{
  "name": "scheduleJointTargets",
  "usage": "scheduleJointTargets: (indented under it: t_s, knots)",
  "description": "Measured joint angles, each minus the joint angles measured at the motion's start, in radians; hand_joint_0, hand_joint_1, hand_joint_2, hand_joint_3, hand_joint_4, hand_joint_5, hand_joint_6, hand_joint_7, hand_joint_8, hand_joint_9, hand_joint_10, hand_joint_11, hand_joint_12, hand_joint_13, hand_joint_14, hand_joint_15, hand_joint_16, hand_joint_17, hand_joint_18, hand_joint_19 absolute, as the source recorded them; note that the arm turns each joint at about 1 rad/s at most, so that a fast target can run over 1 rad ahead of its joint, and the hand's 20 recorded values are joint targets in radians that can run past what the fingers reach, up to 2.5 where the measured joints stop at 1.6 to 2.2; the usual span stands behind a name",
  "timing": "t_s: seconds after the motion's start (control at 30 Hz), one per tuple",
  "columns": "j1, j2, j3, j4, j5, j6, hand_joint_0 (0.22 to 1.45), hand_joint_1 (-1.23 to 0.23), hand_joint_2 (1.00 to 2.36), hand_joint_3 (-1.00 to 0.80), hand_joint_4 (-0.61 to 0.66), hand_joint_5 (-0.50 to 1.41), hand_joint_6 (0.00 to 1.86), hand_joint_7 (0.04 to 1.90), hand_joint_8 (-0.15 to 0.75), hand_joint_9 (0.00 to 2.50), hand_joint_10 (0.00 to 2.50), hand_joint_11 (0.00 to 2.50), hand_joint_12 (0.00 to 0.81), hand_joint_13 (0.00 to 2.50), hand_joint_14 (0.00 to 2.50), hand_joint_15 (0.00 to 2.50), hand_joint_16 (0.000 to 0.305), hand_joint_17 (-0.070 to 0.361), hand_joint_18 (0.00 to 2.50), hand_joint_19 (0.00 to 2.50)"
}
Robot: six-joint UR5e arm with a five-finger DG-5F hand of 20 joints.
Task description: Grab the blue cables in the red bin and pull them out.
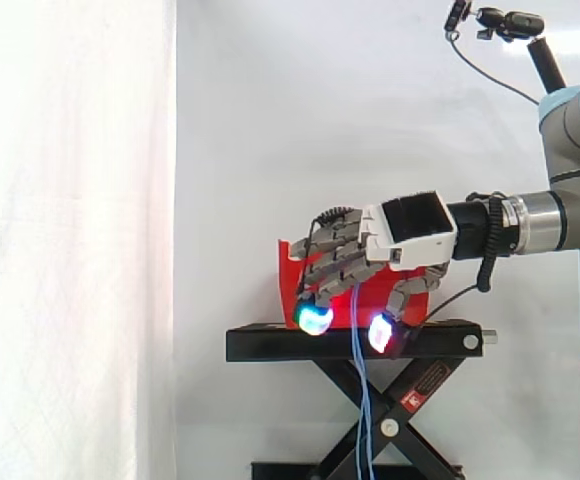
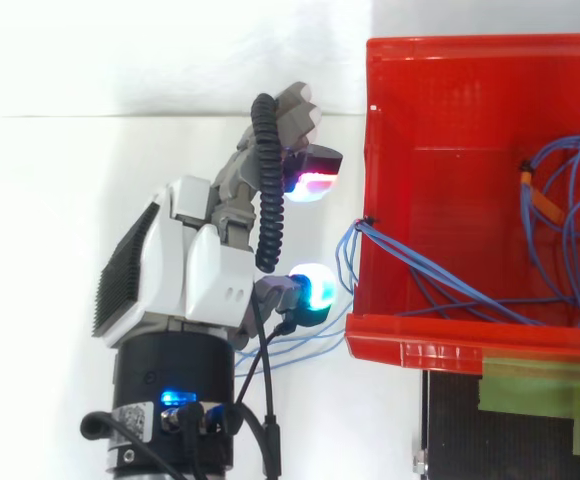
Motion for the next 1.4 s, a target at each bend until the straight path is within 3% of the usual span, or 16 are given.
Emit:
scheduleJointTargets:
  t_s: [0.43, 0.77, 1.03, 1.4]
  knots:
    - [-0.011, -0.001, 0.0, 0.009, -0.018, 0.0, 0.81, -1.05, 1.0, -1.0, 0.17, 0.79, 0.01, 0.71, 0.253, 0.68, 0.01, 0.3, 0.356, 0.42, 0.01, 0.22, 0.052, 0.118, 0.44, 0.4]
    - [-0.015, -0.001, 0.0, 0.064, -0.022, 0.0, 0.81, -1.05, 1.0, -1.0, 0.18, 0.79, 0.01, 0.71, 0.253, 0.68, 0.01, 0.31, 0.355, 0.42, 0.01, 0.23, 0.052, 0.117, 0.44, 0.4]
    - [-0.023, -0.001, 0.0, 0.059, -0.03, 0.001, 0.81, -1.05, 1.0, -1.0, 0.18, 0.8, 0.01, 0.71, 0.252, 0.68, 0.01, 0.31, 0.357, 0.42, 0.01, 0.23, 0.052, 0.118, 0.44, 0.41]
    - [-0.027, -0.005, 0.0, 0.03, -0.033, 0.068, 0.8, -1.04, 1.0, -1.0, 0.19, 0.8, 0.01, 0.71, 0.252, 0.68, 0.01, 0.31, 0.358, 0.43, 0.01, 0.23, 0.052, 0.118, 0.44, 0.41]
